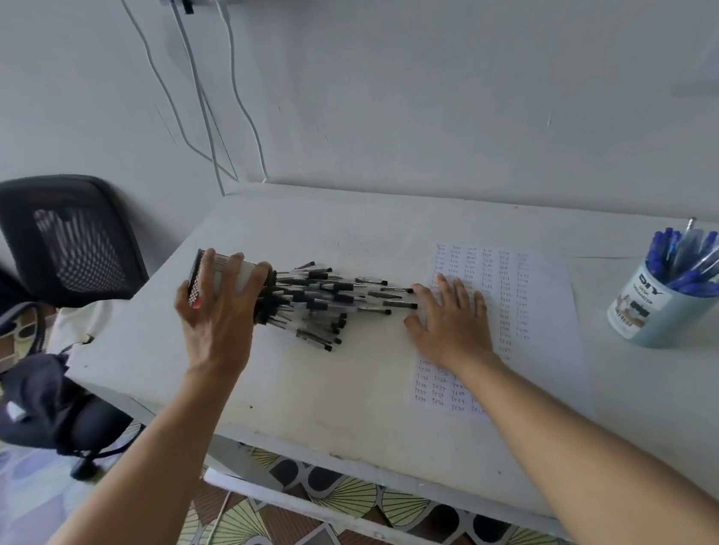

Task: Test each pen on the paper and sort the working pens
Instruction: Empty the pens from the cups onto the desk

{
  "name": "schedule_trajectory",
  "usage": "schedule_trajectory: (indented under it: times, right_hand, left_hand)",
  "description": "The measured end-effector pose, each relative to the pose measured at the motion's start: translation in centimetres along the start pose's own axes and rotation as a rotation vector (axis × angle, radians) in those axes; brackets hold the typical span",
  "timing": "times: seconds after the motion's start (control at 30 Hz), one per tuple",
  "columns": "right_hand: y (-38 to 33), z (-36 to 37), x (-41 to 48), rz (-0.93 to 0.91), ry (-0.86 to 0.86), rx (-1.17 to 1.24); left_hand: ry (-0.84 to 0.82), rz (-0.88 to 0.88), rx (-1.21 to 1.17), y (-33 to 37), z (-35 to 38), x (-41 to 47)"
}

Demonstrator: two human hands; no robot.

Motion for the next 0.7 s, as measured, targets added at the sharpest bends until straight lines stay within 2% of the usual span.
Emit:
schedule_trajectory:
  times: [0.37,0.5,0.63,0.7]
  right_hand:
    - [0.1,0.2,0.2,0.001,-0.014,-0.033]
    - [0.0,0.1,0.2,0.002,-0.013,-0.023]
    - [0.0,0.0,0.2,0.001,-0.010,-0.009]
    - [0.0,-0.1,0.2,0.004,-0.005,0.011]
  left_hand:
    - [-0.117,-0.213,0.054,-2.6,0.3,-0.6]
    - [-0.165,-0.320,0.008,-2.7,0.3,-0.1]
    - [-0.126,-0.475,-0.061,-2.1,0.2,0.4]
    - [-0.079,-0.495,-0.099,-1.4,0.1,0.8]
Point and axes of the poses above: each hand's wrist, its own x-axis towards the middle knuckle, its own z-axis out of the palm, y = z × x, the point moved 3 cm from there along x, towards the middle knuckle, and after that the axes turned 3 degrees about -z, right-handed, at the moved point
